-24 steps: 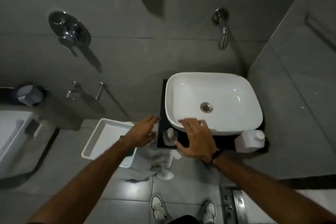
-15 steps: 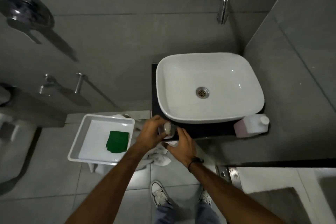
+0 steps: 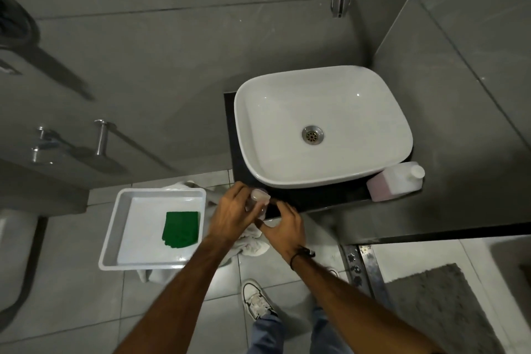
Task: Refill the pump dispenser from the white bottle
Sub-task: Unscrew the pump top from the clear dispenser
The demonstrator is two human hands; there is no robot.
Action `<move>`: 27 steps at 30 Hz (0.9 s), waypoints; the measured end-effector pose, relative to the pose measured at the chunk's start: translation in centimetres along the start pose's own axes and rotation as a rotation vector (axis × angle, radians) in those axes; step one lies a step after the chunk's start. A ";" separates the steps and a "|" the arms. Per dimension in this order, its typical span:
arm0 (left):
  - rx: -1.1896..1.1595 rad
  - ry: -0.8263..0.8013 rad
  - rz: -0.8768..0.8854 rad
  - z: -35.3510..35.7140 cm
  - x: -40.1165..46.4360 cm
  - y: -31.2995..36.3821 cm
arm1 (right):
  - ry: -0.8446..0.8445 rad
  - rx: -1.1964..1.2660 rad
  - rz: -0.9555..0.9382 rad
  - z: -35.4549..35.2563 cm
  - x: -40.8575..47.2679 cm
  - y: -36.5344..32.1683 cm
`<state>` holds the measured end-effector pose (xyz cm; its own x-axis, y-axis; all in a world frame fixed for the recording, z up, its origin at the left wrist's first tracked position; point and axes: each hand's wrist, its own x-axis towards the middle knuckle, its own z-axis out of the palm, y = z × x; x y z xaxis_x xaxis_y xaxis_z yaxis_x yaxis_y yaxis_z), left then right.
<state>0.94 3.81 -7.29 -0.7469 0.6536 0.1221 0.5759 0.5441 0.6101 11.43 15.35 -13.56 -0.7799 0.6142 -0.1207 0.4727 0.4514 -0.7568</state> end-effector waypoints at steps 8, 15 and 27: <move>-0.084 0.021 -0.017 -1.0 -0.3 0.1 | -0.149 0.113 -0.025 -2.0 0.7 -0.7; -0.198 0.262 -0.311 -0.1 -1.3 3.0 | -0.087 -0.013 -0.053 -3.8 -0.9 -2.2; -0.623 0.302 -0.540 1.6 -2.2 3.8 | -0.177 -0.127 -0.074 -6.1 -1.8 -1.5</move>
<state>5.23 5.25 -6.48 -0.9719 0.1742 -0.1584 -0.1019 0.2953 0.9500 14.63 17.50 -8.35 -0.8690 0.4580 -0.1874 0.4505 0.5756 -0.6825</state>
